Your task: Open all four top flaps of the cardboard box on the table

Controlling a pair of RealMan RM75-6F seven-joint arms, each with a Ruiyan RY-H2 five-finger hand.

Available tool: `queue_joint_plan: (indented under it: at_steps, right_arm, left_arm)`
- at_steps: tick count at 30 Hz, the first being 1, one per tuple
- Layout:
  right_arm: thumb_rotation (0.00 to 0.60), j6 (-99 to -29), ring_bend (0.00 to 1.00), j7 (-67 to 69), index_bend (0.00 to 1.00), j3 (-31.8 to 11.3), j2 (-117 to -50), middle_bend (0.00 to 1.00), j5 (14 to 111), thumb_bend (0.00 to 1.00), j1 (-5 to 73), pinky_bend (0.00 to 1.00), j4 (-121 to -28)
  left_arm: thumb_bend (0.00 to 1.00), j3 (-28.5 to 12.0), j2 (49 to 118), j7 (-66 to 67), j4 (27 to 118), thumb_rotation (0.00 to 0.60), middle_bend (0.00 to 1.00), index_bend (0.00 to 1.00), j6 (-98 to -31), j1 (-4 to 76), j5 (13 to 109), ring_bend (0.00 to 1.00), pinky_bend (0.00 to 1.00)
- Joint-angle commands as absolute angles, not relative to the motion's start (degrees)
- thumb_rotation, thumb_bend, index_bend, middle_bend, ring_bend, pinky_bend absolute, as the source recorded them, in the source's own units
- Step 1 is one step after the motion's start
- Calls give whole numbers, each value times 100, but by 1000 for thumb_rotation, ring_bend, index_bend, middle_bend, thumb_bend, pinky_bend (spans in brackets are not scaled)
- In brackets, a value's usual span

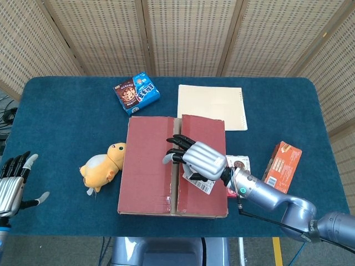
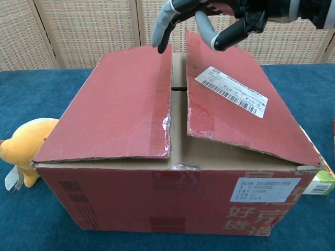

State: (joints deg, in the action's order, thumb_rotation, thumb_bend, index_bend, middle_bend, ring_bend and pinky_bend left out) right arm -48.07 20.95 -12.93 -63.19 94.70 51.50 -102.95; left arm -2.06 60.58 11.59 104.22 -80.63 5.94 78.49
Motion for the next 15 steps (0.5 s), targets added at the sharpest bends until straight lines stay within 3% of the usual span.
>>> queue_joint_plan:
  at_steps: [1, 15]
  right_arm:
    - [600, -4756, 30, 1994, 285, -1230, -6296, 321, 9410, 1000, 5178, 0, -10307]
    - [600, -4702, 30, 1699, 287, -1061, -6232, 334, 9203, 1000, 5230, 0, -10343]
  left_arm:
    - [212, -197, 6061, 1105, 10396, 508, 0, 63, -8064, 576, 7832, 0, 0]
    - [212, -164, 6003, 833, 10376, 508, 0, 63, -7891, 637, 7877, 0, 0]
